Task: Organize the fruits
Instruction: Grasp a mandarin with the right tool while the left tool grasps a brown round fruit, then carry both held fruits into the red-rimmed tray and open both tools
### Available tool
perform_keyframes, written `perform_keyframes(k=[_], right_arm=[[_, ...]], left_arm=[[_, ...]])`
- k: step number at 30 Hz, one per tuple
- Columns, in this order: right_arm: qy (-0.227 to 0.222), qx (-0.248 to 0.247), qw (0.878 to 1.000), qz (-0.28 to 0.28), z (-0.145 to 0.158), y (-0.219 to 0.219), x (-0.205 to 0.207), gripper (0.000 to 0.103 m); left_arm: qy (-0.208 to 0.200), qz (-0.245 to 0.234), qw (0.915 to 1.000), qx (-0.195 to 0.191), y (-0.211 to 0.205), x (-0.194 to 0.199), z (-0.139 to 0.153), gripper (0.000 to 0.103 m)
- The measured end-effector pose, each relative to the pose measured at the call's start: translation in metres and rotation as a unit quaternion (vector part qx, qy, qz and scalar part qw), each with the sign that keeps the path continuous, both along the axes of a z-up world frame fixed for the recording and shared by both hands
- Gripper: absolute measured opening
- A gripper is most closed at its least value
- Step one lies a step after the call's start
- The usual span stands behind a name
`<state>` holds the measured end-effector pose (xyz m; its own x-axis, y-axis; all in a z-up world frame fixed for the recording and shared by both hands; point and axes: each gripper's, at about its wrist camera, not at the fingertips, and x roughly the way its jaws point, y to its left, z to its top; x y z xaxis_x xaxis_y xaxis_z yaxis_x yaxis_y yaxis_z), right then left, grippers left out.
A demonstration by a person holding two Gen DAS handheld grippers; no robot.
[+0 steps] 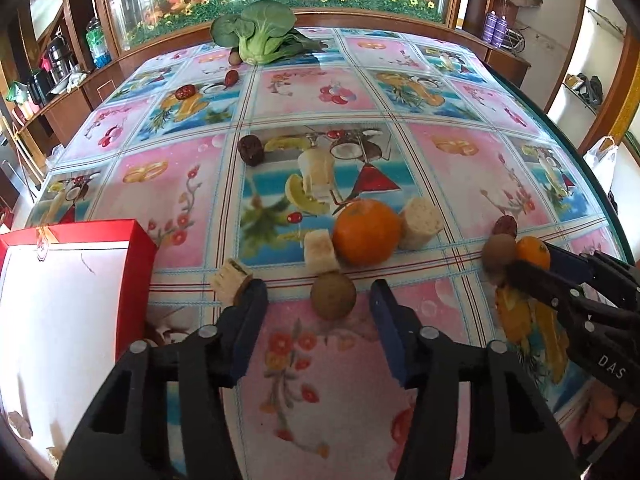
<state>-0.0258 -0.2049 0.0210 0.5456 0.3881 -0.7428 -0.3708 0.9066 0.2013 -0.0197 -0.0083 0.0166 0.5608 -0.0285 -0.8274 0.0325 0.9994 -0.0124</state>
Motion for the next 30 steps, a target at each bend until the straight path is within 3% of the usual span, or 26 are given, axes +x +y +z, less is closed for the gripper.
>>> perform_keyframes(k=[2, 9, 16, 23, 30], right_arm=[[-0.003, -0.004, 1.0, -0.001, 0.0, 0.001, 0.0, 0.032], [-0.004, -0.001, 1.0, -0.004, 0.0, 0.001, 0.0, 0.031], [-0.012, 0.011, 1.0, -0.016, 0.003, -0.005, -0.001, 0.03], [-0.038, 0.038, 0.997, -0.062, 0.012, -0.022, -0.001, 0.03], [-0.028, 0.091, 0.993, -0.071, 0.014, -0.028, 0.0, 0.03]], left_arm=[[-0.003, -0.001, 1.0, 0.0, 0.0, 0.0, 0.0, 0.048], [-0.013, -0.006, 0.9999, 0.0, -0.001, 0.001, 0.001, 0.024], [-0.02, -0.002, 0.9997, -0.012, 0.001, -0.011, 0.006, 0.024], [-0.055, -0.002, 0.9978, -0.036, 0.013, -0.061, 0.031, 0.024], [-0.098, 0.054, 0.9933, -0.027, 0.066, -0.109, 0.058, 0.024]])
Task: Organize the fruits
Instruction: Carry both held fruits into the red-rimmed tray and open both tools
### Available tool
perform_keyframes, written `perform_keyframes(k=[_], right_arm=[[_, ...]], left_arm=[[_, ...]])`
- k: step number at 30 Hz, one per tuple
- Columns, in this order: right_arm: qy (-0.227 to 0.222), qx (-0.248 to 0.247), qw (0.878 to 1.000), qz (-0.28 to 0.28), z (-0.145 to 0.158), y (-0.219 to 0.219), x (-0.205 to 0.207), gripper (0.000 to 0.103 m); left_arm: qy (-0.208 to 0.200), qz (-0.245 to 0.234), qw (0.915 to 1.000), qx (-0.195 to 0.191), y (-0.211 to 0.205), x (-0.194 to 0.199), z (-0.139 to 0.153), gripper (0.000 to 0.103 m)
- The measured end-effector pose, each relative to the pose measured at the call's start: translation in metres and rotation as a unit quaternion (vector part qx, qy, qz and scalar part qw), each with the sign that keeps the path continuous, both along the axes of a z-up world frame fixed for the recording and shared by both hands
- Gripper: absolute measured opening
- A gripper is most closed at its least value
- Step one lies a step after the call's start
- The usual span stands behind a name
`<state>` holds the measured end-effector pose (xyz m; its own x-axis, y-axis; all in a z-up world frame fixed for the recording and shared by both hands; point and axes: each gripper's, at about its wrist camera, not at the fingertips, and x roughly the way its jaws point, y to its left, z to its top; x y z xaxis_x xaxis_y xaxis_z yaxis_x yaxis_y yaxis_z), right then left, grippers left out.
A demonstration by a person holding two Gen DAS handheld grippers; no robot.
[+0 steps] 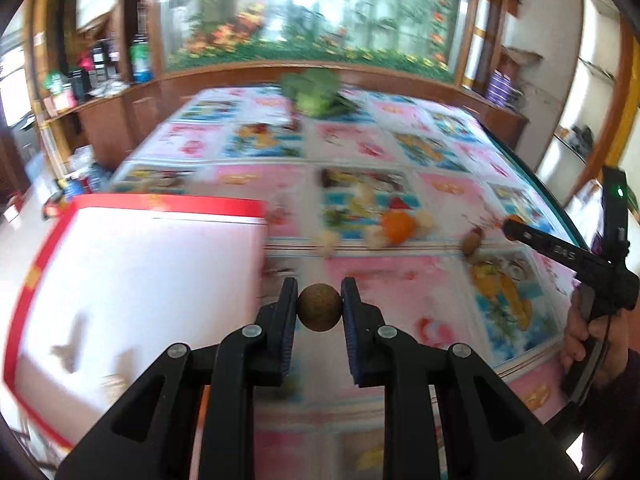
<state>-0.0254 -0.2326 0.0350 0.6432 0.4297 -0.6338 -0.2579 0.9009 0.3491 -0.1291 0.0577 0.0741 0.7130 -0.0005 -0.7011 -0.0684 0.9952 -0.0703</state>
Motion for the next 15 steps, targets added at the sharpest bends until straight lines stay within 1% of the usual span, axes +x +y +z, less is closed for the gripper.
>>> perform_keyframes(k=[3, 6, 8, 10, 11, 15], right_arm=[[-0.009, 0.034, 0.999, 0.024, 0.007, 0.014, -0.007, 0.03], [-0.007, 0.066, 0.995, 0.068, 0.012, 0.049, -0.015, 0.03], [-0.004, 0.071, 0.992, 0.107, 0.016, 0.084, -0.02, 0.03], [-0.003, 0.071, 0.987, 0.146, 0.02, 0.121, -0.026, 0.03], [-0.005, 0.072, 0.983, 0.169, 0.023, 0.142, -0.03, 0.03], [-0.011, 0.061, 0.972, 0.226, 0.029, 0.207, -0.041, 0.03]], left_arm=[[-0.013, 0.042, 0.999, 0.006, 0.032, -0.017, 0.005, 0.024], [-0.014, 0.082, 0.9965, 0.01, 0.061, -0.029, 0.004, 0.024], [-0.014, 0.109, 0.9939, 0.008, 0.082, -0.036, 0.002, 0.024], [-0.013, 0.125, 0.992, 0.008, 0.095, -0.041, 0.0, 0.024], [-0.013, 0.134, 0.9908, 0.01, 0.102, -0.043, -0.001, 0.024], [-0.01, 0.161, 0.9866, 0.026, 0.121, -0.049, -0.009, 0.024]])
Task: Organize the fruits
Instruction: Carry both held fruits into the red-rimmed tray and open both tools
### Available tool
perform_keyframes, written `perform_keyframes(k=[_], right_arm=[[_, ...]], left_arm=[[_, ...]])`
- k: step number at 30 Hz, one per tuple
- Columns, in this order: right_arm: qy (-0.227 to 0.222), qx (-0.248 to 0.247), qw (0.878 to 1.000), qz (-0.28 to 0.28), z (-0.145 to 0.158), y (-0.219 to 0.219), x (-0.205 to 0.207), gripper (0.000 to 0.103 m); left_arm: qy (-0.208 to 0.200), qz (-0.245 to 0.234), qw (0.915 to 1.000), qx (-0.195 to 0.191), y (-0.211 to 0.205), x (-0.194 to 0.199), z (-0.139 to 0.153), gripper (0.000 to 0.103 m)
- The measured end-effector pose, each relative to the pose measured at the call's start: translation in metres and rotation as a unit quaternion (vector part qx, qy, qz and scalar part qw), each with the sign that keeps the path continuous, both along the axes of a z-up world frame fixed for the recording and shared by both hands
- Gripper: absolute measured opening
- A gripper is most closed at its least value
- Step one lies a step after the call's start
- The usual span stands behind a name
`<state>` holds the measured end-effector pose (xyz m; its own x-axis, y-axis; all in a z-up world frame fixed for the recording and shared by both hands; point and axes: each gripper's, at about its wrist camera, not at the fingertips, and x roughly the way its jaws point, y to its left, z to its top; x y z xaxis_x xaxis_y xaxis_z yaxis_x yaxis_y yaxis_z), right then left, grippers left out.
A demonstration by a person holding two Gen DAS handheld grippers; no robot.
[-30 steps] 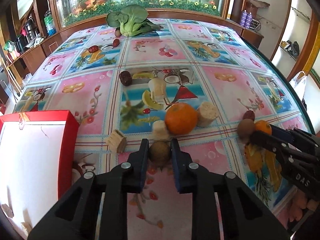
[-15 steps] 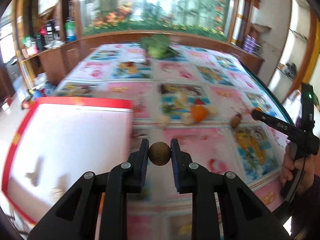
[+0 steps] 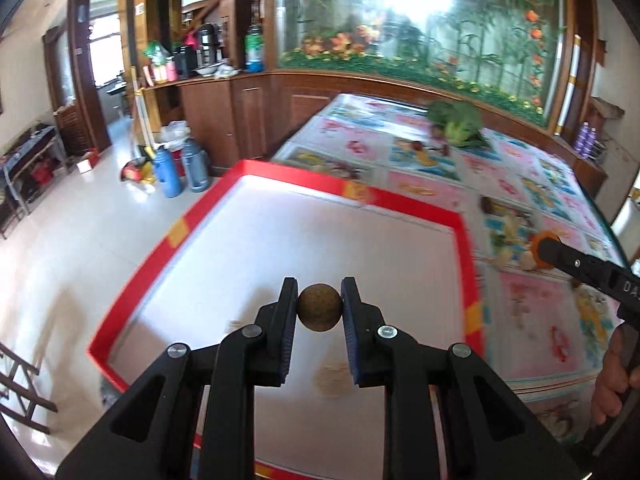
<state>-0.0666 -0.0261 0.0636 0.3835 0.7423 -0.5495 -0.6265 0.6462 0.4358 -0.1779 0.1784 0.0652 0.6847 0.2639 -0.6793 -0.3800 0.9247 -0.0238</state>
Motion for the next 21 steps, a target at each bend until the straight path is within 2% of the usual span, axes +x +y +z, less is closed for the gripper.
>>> perform_keyframes(k=[2, 8, 14, 21], right_arm=[[-0.008, -0.012, 1.0, 0.023, -0.002, 0.03, -0.005, 0.03], [0.007, -0.034, 0.998, 0.059, -0.016, 0.073, -0.007, 0.03], [0.031, -0.062, 0.994, 0.082, -0.032, 0.087, -0.013, 0.03], [0.015, -0.08, 0.993, 0.083, -0.033, 0.085, -0.019, 0.032]], left_arm=[[0.003, 0.007, 1.0, -0.002, 0.007, -0.003, -0.005, 0.024], [0.009, 0.019, 0.9997, -0.01, 0.025, -0.01, -0.015, 0.024], [0.01, 0.033, 0.9994, 0.0, 0.033, -0.015, -0.018, 0.024], [0.016, 0.045, 0.9987, 0.016, 0.029, -0.012, -0.02, 0.024]])
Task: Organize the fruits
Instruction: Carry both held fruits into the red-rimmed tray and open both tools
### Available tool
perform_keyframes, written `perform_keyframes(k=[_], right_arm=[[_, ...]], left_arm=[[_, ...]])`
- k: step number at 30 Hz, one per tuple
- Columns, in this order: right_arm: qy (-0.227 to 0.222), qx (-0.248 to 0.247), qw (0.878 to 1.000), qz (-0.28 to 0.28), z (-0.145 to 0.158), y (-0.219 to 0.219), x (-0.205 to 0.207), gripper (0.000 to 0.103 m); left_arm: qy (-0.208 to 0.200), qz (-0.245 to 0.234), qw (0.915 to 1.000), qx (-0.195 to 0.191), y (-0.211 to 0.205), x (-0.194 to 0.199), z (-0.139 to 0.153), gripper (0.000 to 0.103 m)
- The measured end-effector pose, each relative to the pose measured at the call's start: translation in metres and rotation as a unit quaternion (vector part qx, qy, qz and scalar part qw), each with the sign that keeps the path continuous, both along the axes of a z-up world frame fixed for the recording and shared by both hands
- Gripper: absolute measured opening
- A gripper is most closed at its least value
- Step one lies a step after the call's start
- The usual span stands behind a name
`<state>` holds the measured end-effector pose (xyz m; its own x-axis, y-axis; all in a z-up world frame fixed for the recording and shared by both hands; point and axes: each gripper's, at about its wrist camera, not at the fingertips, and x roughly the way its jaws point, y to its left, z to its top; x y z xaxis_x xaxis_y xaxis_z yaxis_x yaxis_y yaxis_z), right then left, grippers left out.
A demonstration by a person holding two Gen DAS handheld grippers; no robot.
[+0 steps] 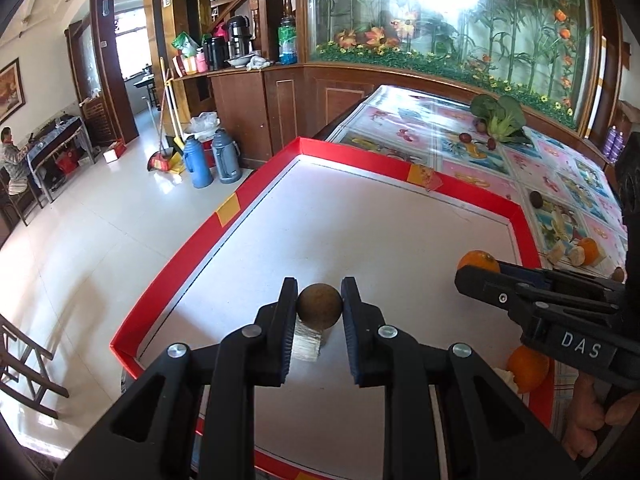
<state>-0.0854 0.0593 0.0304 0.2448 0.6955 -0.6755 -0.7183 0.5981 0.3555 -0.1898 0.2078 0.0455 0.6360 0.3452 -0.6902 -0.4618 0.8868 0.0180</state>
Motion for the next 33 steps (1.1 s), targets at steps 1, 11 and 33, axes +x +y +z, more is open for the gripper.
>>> perform_keyframes(k=[1, 11, 33], right_arm=[[0.0, -0.002, 1.0, 0.0, 0.0, 0.0, 0.0, 0.032], [-0.015, 0.035, 0.999, -0.004, 0.016, -0.017, 0.002, 0.049], [0.035, 0.036, 0.998, -0.043, 0.021, -0.046, 0.025, 0.051]], left_arm=[[0.001, 0.0, 1.0, 0.004, -0.001, 0.001, 0.0, 0.024], [0.019, 0.015, 0.9994, 0.023, -0.011, 0.006, -0.001, 0.07], [0.052, 0.004, 0.9952, 0.083, -0.057, 0.029, 0.003, 0.092]])
